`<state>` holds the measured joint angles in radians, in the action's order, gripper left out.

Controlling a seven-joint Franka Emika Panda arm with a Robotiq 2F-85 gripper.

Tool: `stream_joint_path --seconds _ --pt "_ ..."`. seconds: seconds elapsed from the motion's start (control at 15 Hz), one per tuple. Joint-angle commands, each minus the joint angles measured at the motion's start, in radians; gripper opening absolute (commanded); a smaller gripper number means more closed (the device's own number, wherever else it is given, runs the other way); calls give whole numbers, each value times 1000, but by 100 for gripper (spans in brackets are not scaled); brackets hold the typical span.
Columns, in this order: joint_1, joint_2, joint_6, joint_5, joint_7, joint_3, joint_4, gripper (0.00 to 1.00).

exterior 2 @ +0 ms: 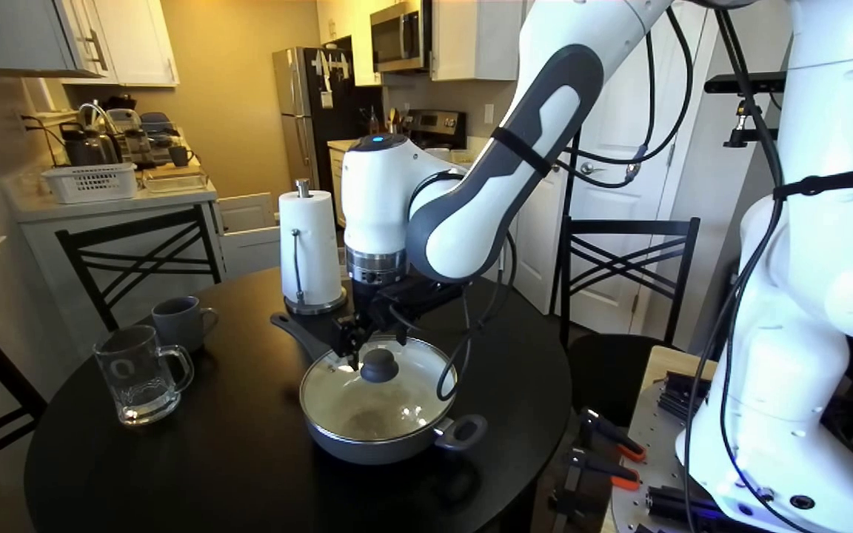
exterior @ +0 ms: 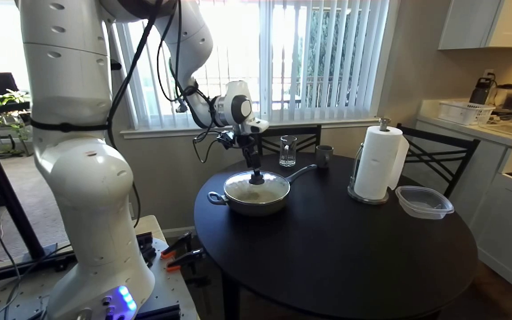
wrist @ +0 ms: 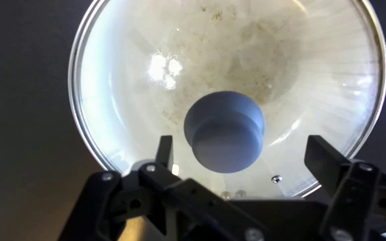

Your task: Remove the glass lid from the pot and put it on the table

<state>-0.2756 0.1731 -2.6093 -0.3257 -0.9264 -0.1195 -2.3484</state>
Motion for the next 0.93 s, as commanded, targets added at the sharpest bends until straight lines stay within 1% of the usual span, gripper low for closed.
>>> stream_joint_path --seconds 0.0,0.13,0.4,0.53,0.73,0.87 --pt "-23 24 6 -68 -71 25 15 100" --pt "-21 39 6 -60 -64 26 19 100" --pt "-6 88 5 4 -33 36 51 100" --pt "2 102 6 48 -16 39 67 100" --pt "18 107 9 145 32 25 80 100" --pt "14 109 9 176 36 31 88 100"
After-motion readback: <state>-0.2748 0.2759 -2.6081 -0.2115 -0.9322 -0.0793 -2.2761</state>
